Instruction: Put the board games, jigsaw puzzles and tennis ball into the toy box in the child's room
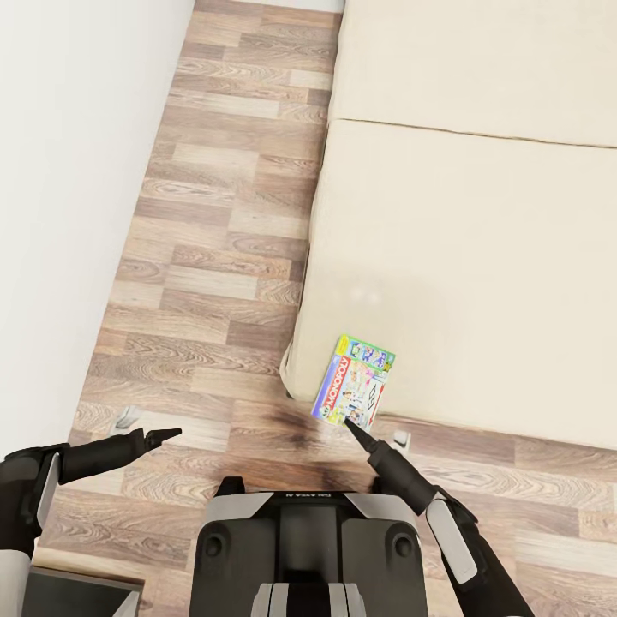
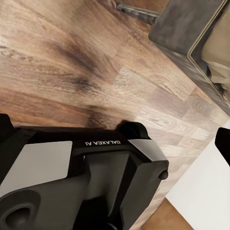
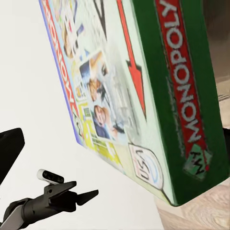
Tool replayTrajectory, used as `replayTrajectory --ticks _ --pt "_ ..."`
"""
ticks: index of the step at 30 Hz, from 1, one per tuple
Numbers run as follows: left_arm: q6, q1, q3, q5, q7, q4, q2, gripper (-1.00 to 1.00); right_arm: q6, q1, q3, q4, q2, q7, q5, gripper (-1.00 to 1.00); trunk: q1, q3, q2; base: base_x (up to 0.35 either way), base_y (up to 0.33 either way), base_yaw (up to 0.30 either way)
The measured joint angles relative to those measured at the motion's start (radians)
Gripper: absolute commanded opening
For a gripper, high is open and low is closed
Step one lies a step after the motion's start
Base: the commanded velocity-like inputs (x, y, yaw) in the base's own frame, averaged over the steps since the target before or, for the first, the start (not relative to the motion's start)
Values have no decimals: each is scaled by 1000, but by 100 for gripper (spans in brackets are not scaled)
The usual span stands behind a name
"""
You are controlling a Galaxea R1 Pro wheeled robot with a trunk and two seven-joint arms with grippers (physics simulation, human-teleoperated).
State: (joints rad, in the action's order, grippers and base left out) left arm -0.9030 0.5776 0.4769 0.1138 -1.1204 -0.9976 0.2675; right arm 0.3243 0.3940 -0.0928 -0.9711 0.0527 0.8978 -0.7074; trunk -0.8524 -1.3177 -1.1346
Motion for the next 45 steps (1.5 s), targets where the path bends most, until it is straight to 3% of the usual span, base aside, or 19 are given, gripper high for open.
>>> replayTrajectory --ticks 27,28,45 --pt "0 1 -7 0 0 1 0 100 -16 0 1 5 -1 33 2 100 0 0 0 0 0 0" --pt "0 1 -7 0 0 0 0 100 -17 0 1 5 -1 33 3 -100 0 0 0 0 0 0" --pt "0 1 -6 0 0 0 0 100 -18 0 0 4 0 34 2 -100 0 0 0 0 0 0"
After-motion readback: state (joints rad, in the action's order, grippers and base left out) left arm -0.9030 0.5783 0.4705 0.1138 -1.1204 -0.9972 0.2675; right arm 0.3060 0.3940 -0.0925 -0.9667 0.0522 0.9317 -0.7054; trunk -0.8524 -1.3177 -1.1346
